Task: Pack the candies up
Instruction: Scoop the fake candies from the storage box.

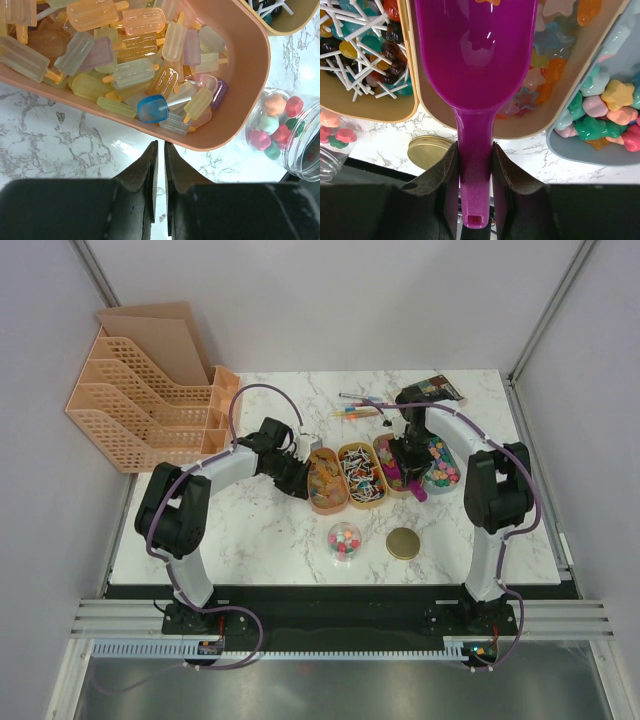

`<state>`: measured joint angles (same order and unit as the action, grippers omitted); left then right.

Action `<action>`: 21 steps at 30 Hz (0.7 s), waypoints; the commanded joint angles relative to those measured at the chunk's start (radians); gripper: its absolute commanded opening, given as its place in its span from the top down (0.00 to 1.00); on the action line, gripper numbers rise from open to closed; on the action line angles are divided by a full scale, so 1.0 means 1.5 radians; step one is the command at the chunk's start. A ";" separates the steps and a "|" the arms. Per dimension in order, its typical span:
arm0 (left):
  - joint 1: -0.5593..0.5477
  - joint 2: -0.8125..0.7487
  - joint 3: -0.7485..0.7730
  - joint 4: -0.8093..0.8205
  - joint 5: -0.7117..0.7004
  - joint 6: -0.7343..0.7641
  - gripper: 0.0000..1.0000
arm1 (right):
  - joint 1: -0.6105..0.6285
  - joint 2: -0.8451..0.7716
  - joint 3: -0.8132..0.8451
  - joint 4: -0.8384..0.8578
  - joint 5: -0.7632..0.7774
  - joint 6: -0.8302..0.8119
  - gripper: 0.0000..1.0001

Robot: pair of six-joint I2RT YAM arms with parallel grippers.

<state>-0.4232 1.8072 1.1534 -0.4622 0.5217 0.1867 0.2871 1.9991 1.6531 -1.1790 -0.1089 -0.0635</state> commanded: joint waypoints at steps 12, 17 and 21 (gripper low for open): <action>-0.003 -0.032 0.036 -0.015 -0.005 0.039 0.83 | -0.019 0.052 0.023 0.035 -0.042 -0.010 1.00; -0.002 -0.040 0.040 -0.018 -0.005 0.035 0.83 | -0.032 0.061 0.049 0.026 -0.044 -0.012 1.00; -0.002 -0.040 0.040 -0.027 -0.005 0.031 0.76 | -0.044 0.072 0.046 0.029 -0.047 -0.023 1.00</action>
<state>-0.4232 1.7977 1.1740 -0.4938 0.5156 0.2050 0.2413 2.0792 1.6882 -1.1774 -0.1780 -0.0807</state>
